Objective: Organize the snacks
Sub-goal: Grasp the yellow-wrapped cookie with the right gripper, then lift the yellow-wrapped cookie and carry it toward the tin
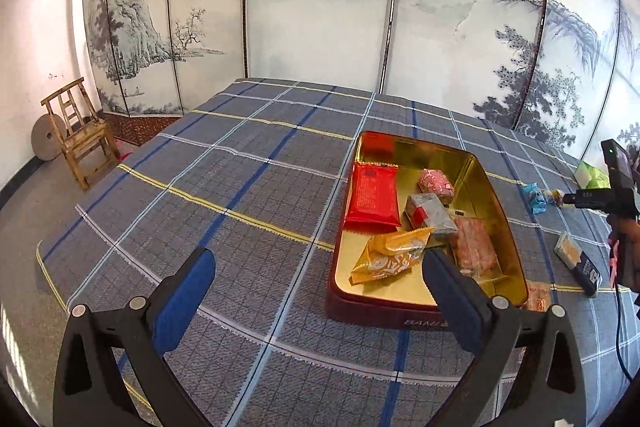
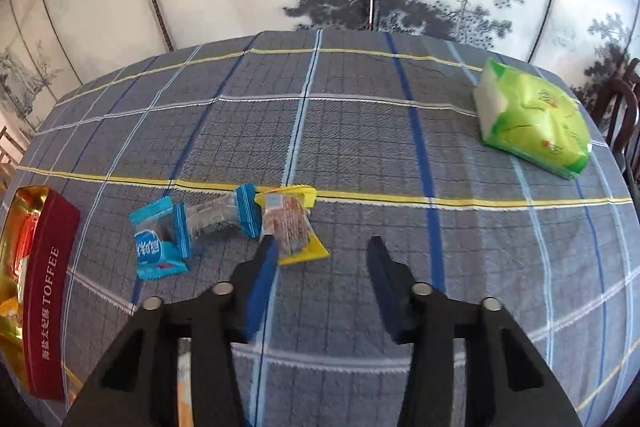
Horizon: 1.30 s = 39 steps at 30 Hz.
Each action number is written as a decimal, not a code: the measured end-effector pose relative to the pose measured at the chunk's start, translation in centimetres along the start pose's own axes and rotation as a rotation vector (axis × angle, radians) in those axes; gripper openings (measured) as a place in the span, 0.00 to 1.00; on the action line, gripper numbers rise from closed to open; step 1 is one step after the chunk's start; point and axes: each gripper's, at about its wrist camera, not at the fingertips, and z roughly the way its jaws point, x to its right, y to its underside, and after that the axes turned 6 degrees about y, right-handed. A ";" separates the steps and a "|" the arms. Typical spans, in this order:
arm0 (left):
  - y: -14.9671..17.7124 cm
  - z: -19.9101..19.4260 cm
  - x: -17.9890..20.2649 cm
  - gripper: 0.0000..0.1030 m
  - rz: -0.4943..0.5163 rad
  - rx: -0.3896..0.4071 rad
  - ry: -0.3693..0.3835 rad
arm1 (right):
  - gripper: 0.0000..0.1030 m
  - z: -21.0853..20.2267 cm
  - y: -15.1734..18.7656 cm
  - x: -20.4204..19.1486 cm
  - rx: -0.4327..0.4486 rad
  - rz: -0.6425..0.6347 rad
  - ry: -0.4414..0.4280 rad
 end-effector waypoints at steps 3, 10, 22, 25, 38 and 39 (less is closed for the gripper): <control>0.9 0.0 -0.2 1.00 -0.012 -0.016 0.014 | 0.41 1.5 -0.6 -0.7 -0.025 -0.014 -0.018; 1.6 -0.6 -1.1 1.00 -0.030 -0.022 0.019 | 0.41 0.5 -1.9 0.2 0.038 0.025 -0.008; 1.0 -0.7 -1.4 1.00 -0.060 -0.014 0.024 | 0.29 4.2 -4.3 -1.1 0.001 -0.094 -0.051; 1.1 -0.6 -1.0 1.00 -0.056 -0.015 0.032 | 0.25 3.8 -3.6 -0.6 0.036 -0.084 -0.037; 2.3 -2.3 1.6 1.00 -0.011 0.009 0.053 | 0.24 -5.1 -0.3 -0.4 0.210 -0.079 0.152; 2.5 -2.3 1.9 1.00 -0.006 0.007 0.053 | 0.24 -6.0 0.1 -0.9 0.225 -0.078 0.165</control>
